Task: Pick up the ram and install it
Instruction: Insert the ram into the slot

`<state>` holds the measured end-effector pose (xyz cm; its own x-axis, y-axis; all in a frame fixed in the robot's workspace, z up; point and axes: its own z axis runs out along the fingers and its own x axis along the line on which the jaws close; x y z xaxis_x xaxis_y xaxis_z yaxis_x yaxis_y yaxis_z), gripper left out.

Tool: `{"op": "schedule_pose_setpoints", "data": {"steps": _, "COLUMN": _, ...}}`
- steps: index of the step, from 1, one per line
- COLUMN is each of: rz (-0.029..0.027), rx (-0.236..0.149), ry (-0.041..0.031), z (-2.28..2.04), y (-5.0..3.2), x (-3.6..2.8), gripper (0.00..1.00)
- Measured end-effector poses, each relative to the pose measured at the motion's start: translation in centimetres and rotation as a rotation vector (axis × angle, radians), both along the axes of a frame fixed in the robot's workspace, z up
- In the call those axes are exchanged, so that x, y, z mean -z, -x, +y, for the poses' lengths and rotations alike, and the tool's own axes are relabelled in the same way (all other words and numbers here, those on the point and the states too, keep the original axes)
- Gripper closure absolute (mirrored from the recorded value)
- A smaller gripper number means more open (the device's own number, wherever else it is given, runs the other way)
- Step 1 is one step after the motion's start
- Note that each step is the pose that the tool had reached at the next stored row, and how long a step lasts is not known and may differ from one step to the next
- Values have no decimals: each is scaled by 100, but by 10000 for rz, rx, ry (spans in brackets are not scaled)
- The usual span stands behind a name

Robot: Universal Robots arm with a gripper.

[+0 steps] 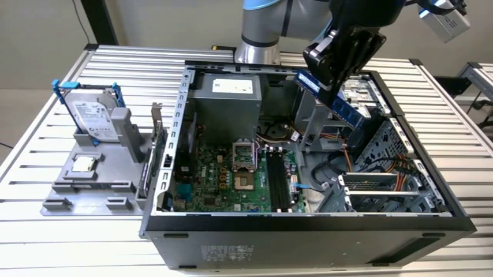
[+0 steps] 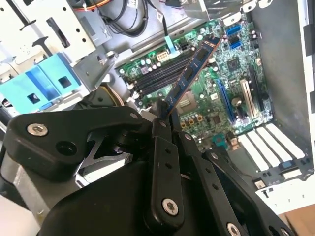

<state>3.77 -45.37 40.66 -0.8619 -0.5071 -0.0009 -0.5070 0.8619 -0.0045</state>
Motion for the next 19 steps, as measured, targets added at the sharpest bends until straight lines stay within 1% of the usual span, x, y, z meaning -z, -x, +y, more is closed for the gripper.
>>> {"op": "schedule_pose_setpoints", "data": {"steps": 19, "rz": 10, "rx": 1519, "ry": 0, "z": -9, "y": 0, "x": 0, "gripper": 100}}
